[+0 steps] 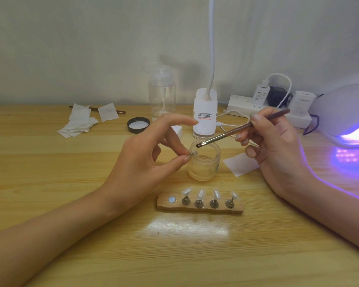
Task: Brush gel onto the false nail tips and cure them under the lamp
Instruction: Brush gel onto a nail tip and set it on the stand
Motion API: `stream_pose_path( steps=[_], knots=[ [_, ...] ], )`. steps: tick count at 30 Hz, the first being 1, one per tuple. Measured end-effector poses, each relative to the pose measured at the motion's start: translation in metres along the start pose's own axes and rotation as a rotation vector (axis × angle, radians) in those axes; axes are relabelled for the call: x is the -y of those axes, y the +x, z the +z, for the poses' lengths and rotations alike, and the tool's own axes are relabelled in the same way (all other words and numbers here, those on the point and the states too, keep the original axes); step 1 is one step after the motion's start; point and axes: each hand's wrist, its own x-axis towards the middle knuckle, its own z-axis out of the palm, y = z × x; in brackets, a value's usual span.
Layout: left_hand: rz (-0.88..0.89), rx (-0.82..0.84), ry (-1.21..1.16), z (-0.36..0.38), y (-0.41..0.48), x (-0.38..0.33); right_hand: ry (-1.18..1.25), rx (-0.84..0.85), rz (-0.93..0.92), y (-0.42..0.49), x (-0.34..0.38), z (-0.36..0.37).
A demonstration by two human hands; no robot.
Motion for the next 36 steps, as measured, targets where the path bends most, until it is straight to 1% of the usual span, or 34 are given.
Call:
stream_pose_path(
  steps=[3,7,10,13,16,18,21,24,27,29,32,34,36],
  knots=[
    [0.006,-0.002,0.008,0.0,0.0,0.0008,-0.009,0.043,0.015,0.0,-0.0007,0.0013],
    [0.007,-0.003,0.01,0.0003,-0.0001,0.0015,-0.016,-0.024,0.061,0.0016,-0.0012,0.0005],
    [0.013,-0.004,0.013,0.0005,0.0,0.0012,0.035,0.003,0.027,0.0024,-0.0016,0.0008],
    [0.017,-0.006,0.012,0.0004,-0.0001,0.0009,0.021,0.035,0.033,0.0022,-0.003,0.0012],
    [0.018,-0.008,0.018,0.0005,0.0001,0.0006,-0.012,-0.008,0.061,0.0023,-0.0033,0.0006],
    [0.021,-0.009,0.024,0.0006,0.0003,0.0001,0.006,-0.022,0.041,0.0026,-0.0028,0.0005],
    [0.024,-0.008,0.026,0.0003,0.0002,-0.0004,0.047,0.023,-0.001,0.0026,-0.0021,0.002],
    [0.022,-0.01,0.029,0.0006,0.0003,-0.0002,0.011,0.045,0.036,0.0024,-0.0023,0.0031],
    [0.018,-0.012,0.033,0.0008,0.0,-0.0001,-0.028,0.003,0.059,0.003,-0.0029,0.0018],
    [0.019,-0.012,0.034,0.0006,-0.0003,-0.0002,-0.011,-0.008,0.043,0.0032,-0.0028,0.0013],
    [0.021,-0.012,0.029,0.0005,-0.0001,-0.0003,0.04,0.022,0.017,0.0033,-0.0022,0.0017],
    [0.02,-0.013,0.027,0.0007,0.0001,-0.0001,0.022,0.033,0.041,0.0034,-0.0026,0.0023],
    [0.02,-0.015,0.028,0.0008,0.0002,0.0003,-0.01,0.009,0.072,0.0037,-0.0037,0.0017]
  ],
)
